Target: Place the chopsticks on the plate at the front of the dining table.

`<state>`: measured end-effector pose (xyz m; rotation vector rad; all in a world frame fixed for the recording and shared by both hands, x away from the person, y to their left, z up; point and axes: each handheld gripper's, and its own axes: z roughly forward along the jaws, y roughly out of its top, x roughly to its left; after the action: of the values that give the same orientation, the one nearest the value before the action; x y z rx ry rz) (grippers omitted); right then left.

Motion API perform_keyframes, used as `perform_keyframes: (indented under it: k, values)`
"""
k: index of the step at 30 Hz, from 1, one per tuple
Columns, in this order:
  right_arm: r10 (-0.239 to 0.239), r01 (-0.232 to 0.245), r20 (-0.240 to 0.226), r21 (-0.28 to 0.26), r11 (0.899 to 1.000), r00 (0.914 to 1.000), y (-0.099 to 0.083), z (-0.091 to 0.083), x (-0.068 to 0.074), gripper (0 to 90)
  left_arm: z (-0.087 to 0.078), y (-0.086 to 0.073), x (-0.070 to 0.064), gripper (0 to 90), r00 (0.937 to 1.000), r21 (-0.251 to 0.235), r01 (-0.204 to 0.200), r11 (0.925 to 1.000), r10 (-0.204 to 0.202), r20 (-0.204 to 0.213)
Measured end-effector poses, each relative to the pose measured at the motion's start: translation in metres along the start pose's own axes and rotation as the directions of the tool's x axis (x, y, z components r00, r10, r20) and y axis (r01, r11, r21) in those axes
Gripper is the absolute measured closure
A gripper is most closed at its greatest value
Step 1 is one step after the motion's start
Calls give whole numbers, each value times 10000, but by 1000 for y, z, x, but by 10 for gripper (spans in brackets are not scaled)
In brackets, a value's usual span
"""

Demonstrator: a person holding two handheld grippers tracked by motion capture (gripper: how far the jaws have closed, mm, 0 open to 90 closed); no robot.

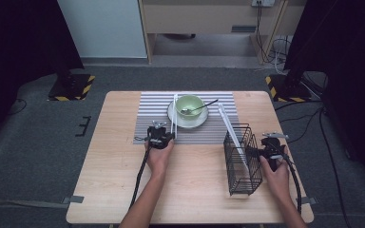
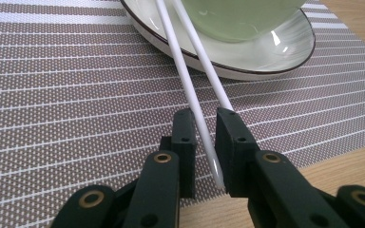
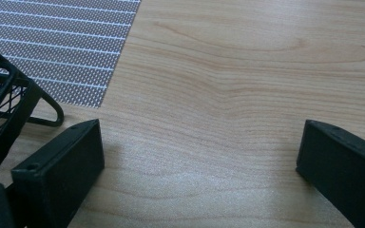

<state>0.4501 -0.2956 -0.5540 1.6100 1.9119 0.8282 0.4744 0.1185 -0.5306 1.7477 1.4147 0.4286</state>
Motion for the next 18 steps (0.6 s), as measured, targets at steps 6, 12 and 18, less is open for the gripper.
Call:
perform_keyframes:
  k: [6,12,18]
  values:
    - [-6,6,-1,2,10000,10000,0,0,0,20,1,1,0,772,10000,11,69,10000,-69,38]
    - [0,0,0,0,10000,10000,0,0,0,20,3,2,-1,769,10000,10,80,10000,-80,46]
    - [-1,1,0,-2,10000,10000,0,0,0,20,4,3,0,769,10000,-5,89,10000,-89,17]
